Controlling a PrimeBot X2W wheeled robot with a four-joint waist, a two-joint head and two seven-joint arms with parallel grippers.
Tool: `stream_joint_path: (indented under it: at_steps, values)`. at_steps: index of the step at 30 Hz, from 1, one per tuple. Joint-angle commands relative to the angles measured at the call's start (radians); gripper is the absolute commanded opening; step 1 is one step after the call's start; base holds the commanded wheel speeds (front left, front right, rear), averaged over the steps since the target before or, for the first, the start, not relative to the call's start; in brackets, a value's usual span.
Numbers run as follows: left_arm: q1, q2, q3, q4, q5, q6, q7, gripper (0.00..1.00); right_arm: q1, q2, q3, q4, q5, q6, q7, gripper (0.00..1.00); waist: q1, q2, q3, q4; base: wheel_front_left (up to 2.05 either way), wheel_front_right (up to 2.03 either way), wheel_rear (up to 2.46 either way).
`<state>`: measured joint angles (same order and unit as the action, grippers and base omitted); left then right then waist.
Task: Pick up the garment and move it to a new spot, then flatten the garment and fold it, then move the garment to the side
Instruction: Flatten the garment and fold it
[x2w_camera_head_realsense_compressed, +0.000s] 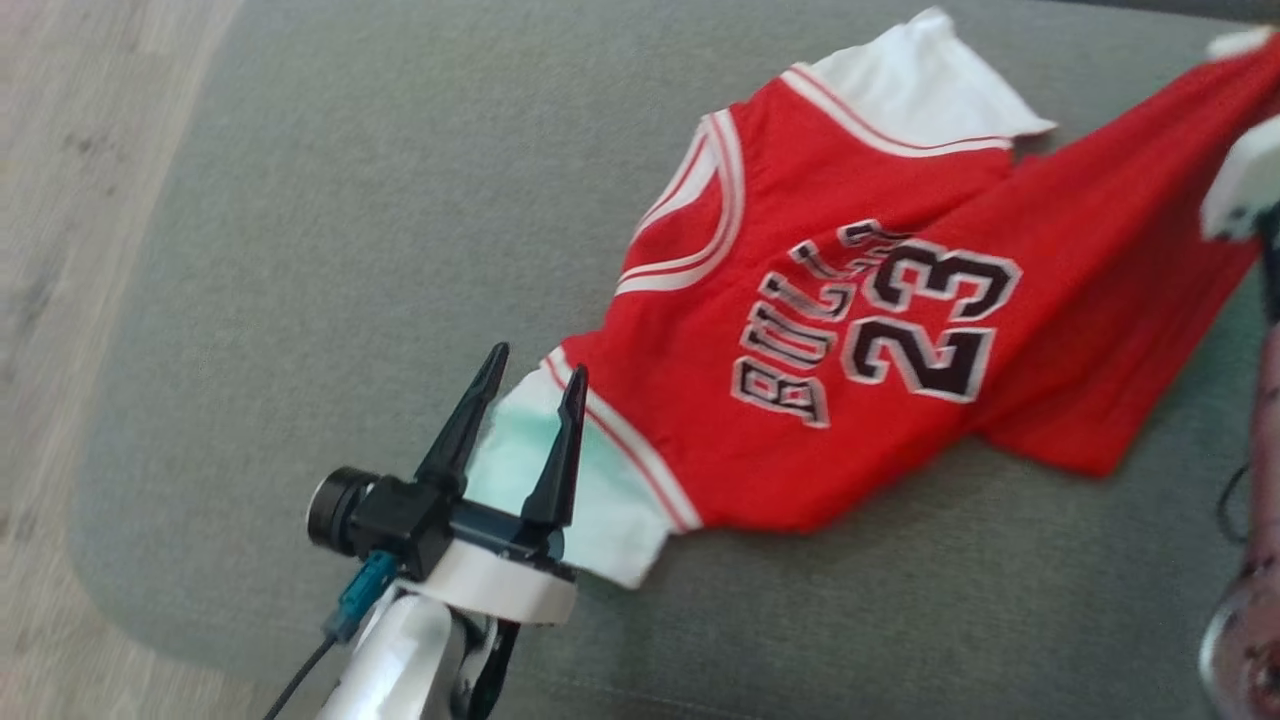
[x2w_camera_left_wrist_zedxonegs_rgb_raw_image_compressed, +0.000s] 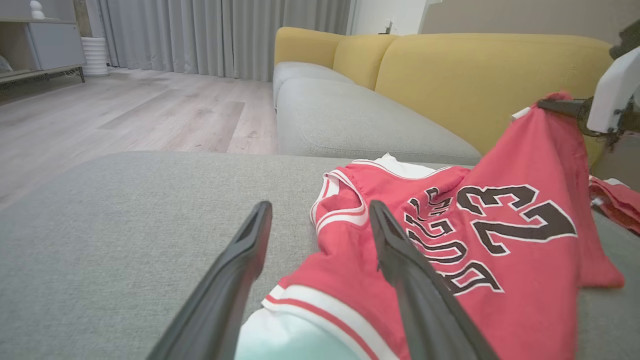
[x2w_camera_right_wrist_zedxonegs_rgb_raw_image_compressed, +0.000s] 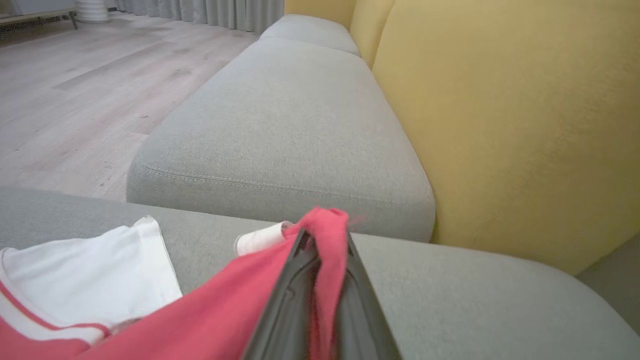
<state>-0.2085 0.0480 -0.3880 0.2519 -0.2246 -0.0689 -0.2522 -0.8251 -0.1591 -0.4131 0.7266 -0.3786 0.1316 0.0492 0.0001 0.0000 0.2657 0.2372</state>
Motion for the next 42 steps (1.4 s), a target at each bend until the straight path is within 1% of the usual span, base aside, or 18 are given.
stream_joint_path:
  at_steps: [1, 3, 5, 10, 11, 12, 15, 20, 22, 26, 27, 28, 30, 32, 34, 37, 39, 42]
  values:
    - [-0.043, 0.002, 0.024, -0.034, -0.008, 0.008, -0.010, 1.00, -0.057, -0.016, 0.032, -0.022, -0.011, -0.001, 0.006, 0.00, -0.0001, 0.0000, 0.026, 0.028, 0.00, 0.00, 0.00]
    - [-0.053, 0.002, 0.012, -0.037, -0.015, 0.009, -0.010, 1.00, -0.100, -0.045, 0.042, 0.001, -0.031, -0.001, 0.020, 0.00, -0.0001, 0.0000, 0.043, 0.049, 0.00, 0.00, 0.00]
    - [-0.070, 0.002, -0.004, -0.040, -0.027, 0.012, -0.010, 1.00, -0.165, -0.084, 0.054, 0.051, -0.065, -0.001, 0.039, 0.00, -0.0001, 0.0000, 0.067, 0.081, 0.00, 0.00, 0.00]
    - [-0.089, 0.002, -0.024, -0.044, -0.042, 0.021, -0.010, 1.00, -0.239, -0.109, 0.071, 0.141, -0.120, -0.001, 0.025, 0.00, -0.0001, 0.0000, 0.089, 0.117, 0.00, 0.00, 0.00]
    - [-0.091, 0.002, -0.026, -0.045, -0.043, 0.022, -0.010, 1.00, -0.250, -0.113, 0.073, 0.157, -0.130, -0.001, 0.014, 0.11, -0.0001, 0.0000, 0.092, 0.120, 0.00, 0.00, 0.00]
    - [-0.093, 0.002, -0.029, -0.045, -0.044, 0.024, -0.010, 1.00, -0.259, -0.118, 0.068, 0.174, -0.138, -0.001, 0.004, 1.00, -0.0001, 0.0000, 0.095, 0.123, 0.00, 0.00, 0.00]
    - [-0.095, 0.002, -0.029, -0.042, -0.044, 0.028, -0.010, 1.00, -0.267, -0.115, 0.044, 0.219, -0.159, -0.001, -0.028, 1.00, -0.0001, 0.0000, 0.092, 0.122, 0.00, 0.00, 0.00]
    - [-0.091, 0.002, -0.011, -0.031, -0.028, 0.030, -0.010, 1.00, -0.229, -0.068, 0.006, 0.249, -0.173, -0.001, -0.134, 1.00, -0.0001, 0.0000, 0.057, 0.086, 0.00, 0.00, 0.00]
    - [-0.086, 0.002, 0.002, -0.028, -0.020, 0.028, -0.010, 1.00, -0.204, -0.039, -0.020, 0.250, -0.159, -0.001, -0.188, 1.00, -0.0001, 0.0000, 0.035, 0.064, 0.00, 0.00, 0.00]
    - [-0.068, 0.002, 0.033, -0.023, -0.001, 0.023, -0.010, 1.00, -0.145, 0.027, -0.039, 0.256, -0.119, -0.001, -0.276, 1.00, -0.0001, 0.0000, -0.017, 0.008, 0.00, 0.00, 0.00]
    - [-0.062, 0.002, 0.041, -0.021, 0.004, 0.021, -0.010, 1.00, -0.128, 0.045, -0.044, 0.253, -0.098, -0.001, -0.288, 1.00, -0.0001, 0.0000, -0.031, -0.007, 0.00, 0.00, 0.00]
    - [-0.062, 0.002, 0.041, -0.021, 0.004, 0.021, -0.010, 1.00, -0.128, 0.045, -0.044, 0.253, -0.098, -0.001, -0.288, 1.00, -0.0001, 0.0000, -0.031, -0.007, 0.00, 0.00, 0.00]
    - [-0.048, 0.002, 0.057, -0.020, 0.013, 0.019, -0.010, 1.00, -0.091, 0.074, -0.041, 0.238, -0.053, -0.001, -0.304, 1.00, -0.0001, 0.0000, -0.058, -0.037, 0.00, 0.00, 0.00]
    - [-0.033, 0.002, 0.073, -0.019, 0.017, 0.016, -0.010, 1.00, -0.048, 0.095, -0.005, 0.197, -0.001, -0.001, -0.309, 1.00, -0.0001, 0.0000, -0.082, -0.066, 0.00, 0.00, 0.00]
    - [-0.018, 0.002, 0.088, -0.019, 0.013, 0.013, -0.010, 1.00, 0.017, 0.105, 0.059, 0.097, 0.085, -0.001, -0.310, 1.00, -0.0001, 0.0000, -0.098, -0.096, 0.00, 0.00, 0.00]
    - [0.007, 0.002, 0.105, -0.013, 0.006, 0.008, -0.010, 1.00, 0.165, 0.108, 0.211, -0.032, 0.246, -0.001, -0.311, 1.00, -0.0001, 0.0000, -0.122, -0.138, 0.00, 0.00, 0.00]
    - [0.023, 0.002, 0.119, -0.012, 0.009, 0.008, -0.010, 1.00, 0.268, 0.108, 0.292, -0.121, 0.346, -0.001, -0.311, 1.00, -0.0001, 0.0000, -0.136, -0.166, 0.00, 0.00, 0.00]
    - [0.048, 0.002, 0.140, -0.013, 0.011, 0.009, -0.010, 1.00, 0.412, 0.109, 0.359, -0.239, 0.445, -0.001, -0.311, 1.00, -0.0001, 0.0000, -0.154, -0.202, 0.00, 0.00, 0.00]
